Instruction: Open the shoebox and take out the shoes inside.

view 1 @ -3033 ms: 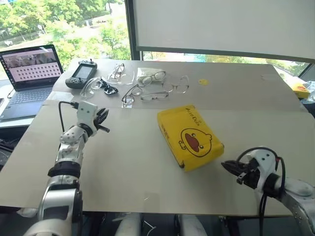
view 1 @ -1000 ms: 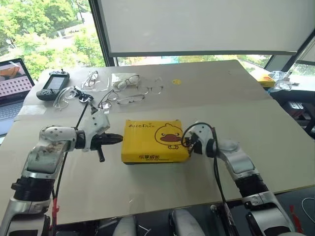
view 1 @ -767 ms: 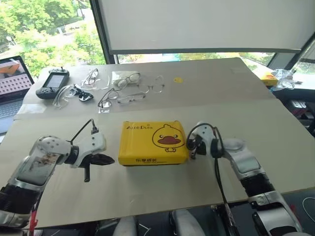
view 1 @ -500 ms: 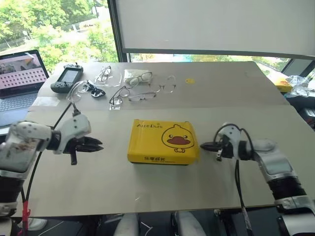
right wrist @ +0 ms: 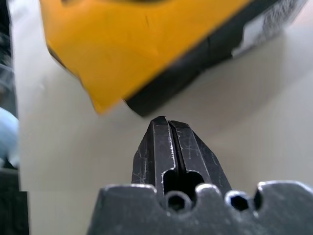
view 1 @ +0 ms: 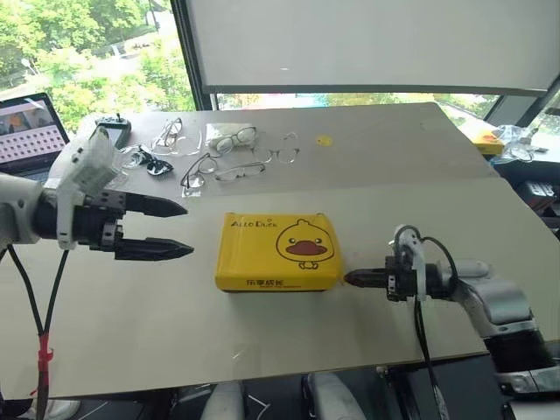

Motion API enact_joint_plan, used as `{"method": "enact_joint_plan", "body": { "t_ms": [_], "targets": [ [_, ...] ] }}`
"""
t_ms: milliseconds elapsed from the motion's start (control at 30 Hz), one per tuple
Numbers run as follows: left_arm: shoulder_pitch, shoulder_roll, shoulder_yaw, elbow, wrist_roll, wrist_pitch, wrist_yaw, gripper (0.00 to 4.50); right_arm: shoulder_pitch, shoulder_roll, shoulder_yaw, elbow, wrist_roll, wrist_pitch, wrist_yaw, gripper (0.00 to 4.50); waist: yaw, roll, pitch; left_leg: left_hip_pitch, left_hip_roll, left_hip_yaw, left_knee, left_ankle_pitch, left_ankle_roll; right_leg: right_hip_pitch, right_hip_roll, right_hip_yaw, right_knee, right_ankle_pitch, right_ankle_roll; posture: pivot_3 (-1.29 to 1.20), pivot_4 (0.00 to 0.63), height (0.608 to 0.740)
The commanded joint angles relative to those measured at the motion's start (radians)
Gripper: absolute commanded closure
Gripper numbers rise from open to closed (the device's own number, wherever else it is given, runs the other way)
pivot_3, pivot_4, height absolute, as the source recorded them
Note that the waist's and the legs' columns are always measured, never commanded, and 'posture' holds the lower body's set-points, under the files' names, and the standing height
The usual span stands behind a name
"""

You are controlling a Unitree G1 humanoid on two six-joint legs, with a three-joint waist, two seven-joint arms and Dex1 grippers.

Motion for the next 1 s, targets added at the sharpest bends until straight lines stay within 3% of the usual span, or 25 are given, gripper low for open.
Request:
{"method": "enact_joint_plan", "body": {
  "t_ms": [33,200,367,500,667,833,867,1000],
  "targets": [
    [-0.009,0.026,0.072,-0.042,-0.072,0.039,0.032,0.07,-0.065,0.031,-0.085,-0.018,0.111,0.074,-0.031,4.5,0.001,0.0,0.0,0.0,0.0,0.0,0.0,0.0,0.0,0.0,0.0,0.0,0.0,0.0,0.0,0.0,0.15,0.74],
    [0.108,0.039,0.149,-0.101,-0.132,0.076,0.043,0.07,-0.203,0.089,-0.196,0.021,0.273,0.183,-0.086,4.5,0.0,0.002,0.002,0.0,0.0,0.0,0.0,0.0,0.0,-0.001,0.0,0.0,0.0,0.0,0.0,0.0,0.15,0.74],
    [0.18,0.041,0.198,-0.137,-0.183,0.087,0.06,0.07,-0.393,0.227,-0.221,0.243,0.154,0.028,-0.315,4.5,-0.005,0.002,0.002,0.001,0.001,0.0,0.0,0.0,0.0,-0.001,0.001,0.001,0.0,0.001,-0.002,0.0,0.15,0.74],
    [0.216,0.038,0.208,-0.153,-0.186,0.067,0.075,0.07,-0.497,0.27,-0.16,0.393,-0.02,-0.129,-0.462,4.5,-0.001,0.003,0.003,-0.001,0.0,0.0,-0.001,0.0,0.0,-0.002,0.0,0.001,0.0,0.001,-0.003,0.0,0.15,0.74],
    [0.256,0.035,0.203,-0.162,-0.172,0.032,0.091,0.07,-0.528,0.213,-0.071,0.288,-0.127,-0.087,-0.498,4.5,0.006,0.004,0.003,-0.005,0.0,0.0,-0.001,0.0,0.0,-0.006,0.0,0.001,0.0,0.006,-0.01,0.0,0.15,0.74],
    [0.255,0.04,0.107,-0.14,-0.105,-0.052,0.091,0.07,-0.558,0.067,0.086,0.032,-0.073,0.08,-0.263,4.5,0.007,0.008,0.006,-0.007,0.0,0.001,0.0,0.0,0.0,-0.008,0.0,0.001,0.001,0.006,-0.01,0.0,0.15,0.74],
    [0.244,0.04,0.096,-0.135,-0.103,-0.062,0.087,0.0,-0.564,0.043,0.115,-0.005,-0.063,0.105,-0.218,3.92,0.005,0.008,0.006,-0.007,0.0,0.0,0.0,0.0,0.0,-0.008,0.001,0.001,0.001,0.006,-0.01,0.0,0.15,0.74],
    [0.23,0.049,0.054,-0.126,-0.091,-0.092,0.07,0.0,-0.652,-0.017,0.249,-0.058,-0.042,0.335,-0.136,2.65,0.001,0.008,0.006,-0.006,0.001,0.001,0.0,0.0,0.0,-0.008,0.001,0.001,0.001,0.005,-0.009,0.0,0.15,0.74]
  ]
}}
